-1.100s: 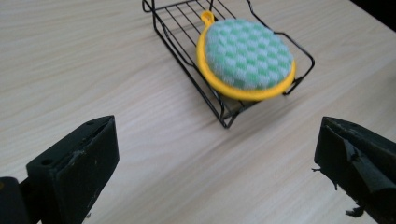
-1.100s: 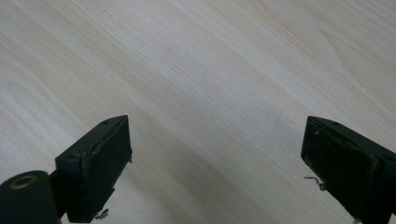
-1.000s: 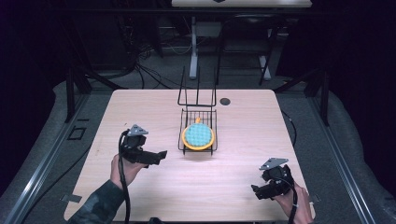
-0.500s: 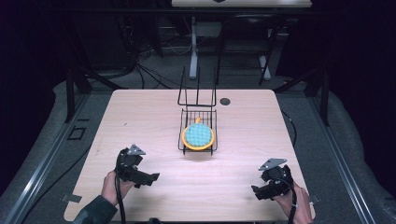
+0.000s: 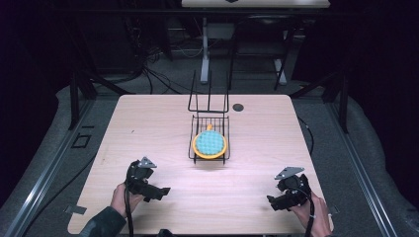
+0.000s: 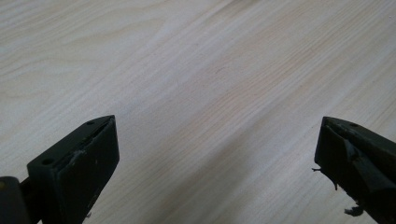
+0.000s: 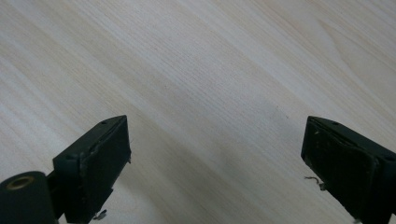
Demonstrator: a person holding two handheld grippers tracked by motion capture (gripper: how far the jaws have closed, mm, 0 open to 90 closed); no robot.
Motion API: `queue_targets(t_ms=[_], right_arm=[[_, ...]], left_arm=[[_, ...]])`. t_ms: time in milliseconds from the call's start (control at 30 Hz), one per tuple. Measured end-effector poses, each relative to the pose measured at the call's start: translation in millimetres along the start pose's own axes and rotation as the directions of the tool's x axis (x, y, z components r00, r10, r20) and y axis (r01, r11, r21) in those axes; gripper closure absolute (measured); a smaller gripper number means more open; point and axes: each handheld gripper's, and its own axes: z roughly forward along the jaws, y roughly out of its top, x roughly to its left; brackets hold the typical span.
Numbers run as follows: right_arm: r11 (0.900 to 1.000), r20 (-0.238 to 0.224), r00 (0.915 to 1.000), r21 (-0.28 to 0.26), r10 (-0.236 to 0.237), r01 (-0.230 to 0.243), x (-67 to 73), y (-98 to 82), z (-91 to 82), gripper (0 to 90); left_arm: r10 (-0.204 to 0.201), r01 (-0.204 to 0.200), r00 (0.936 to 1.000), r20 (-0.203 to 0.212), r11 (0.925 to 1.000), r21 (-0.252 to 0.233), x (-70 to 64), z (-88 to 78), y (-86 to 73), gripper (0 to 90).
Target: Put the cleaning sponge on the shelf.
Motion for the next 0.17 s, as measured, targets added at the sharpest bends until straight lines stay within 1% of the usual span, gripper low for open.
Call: queue_targets(t_ms=[167], right_arm=[[1.000,0.001,1.0000,0.005,-0.001,0.001,-0.6,-0.5,0.3,7.7]], left_arm=[[-0.005,0.005,1.0000,0.005,1.0000,-0.004,1.9,-0.5,0.0,0.0]])
